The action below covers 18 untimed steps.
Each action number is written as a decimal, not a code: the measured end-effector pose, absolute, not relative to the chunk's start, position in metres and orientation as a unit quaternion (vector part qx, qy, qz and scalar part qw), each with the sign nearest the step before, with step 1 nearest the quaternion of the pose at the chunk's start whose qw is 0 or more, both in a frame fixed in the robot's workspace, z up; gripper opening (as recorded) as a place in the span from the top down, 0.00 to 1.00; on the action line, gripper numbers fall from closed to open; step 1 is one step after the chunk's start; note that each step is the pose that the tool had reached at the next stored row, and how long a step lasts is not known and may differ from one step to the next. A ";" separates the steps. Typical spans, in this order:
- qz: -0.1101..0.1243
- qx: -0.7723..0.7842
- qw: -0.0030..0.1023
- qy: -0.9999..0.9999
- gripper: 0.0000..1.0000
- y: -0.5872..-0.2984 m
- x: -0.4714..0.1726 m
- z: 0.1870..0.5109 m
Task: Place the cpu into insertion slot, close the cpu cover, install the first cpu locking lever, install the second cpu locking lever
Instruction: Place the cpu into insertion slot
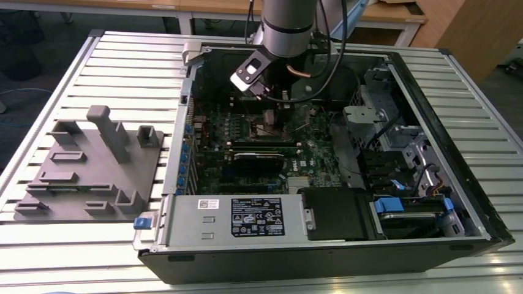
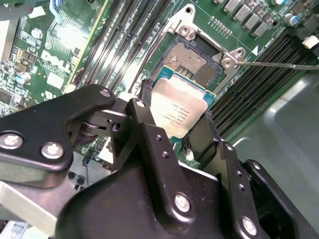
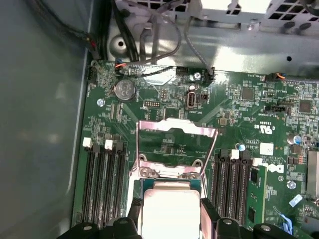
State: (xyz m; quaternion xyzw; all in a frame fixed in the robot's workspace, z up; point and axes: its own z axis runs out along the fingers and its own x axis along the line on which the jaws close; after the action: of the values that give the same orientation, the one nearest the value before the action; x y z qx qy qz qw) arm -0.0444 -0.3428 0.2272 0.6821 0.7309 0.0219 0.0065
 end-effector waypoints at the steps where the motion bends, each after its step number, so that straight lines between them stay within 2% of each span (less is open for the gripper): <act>1: 0.022 0.683 0.007 0.730 0.46 -0.343 -0.044 0.227; 18: 0.022 0.684 0.006 0.729 0.46 -0.340 -0.052 0.220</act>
State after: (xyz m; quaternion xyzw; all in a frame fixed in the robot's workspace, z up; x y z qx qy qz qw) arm -0.0517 -0.3399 0.2199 0.6842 0.7290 0.0224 0.0059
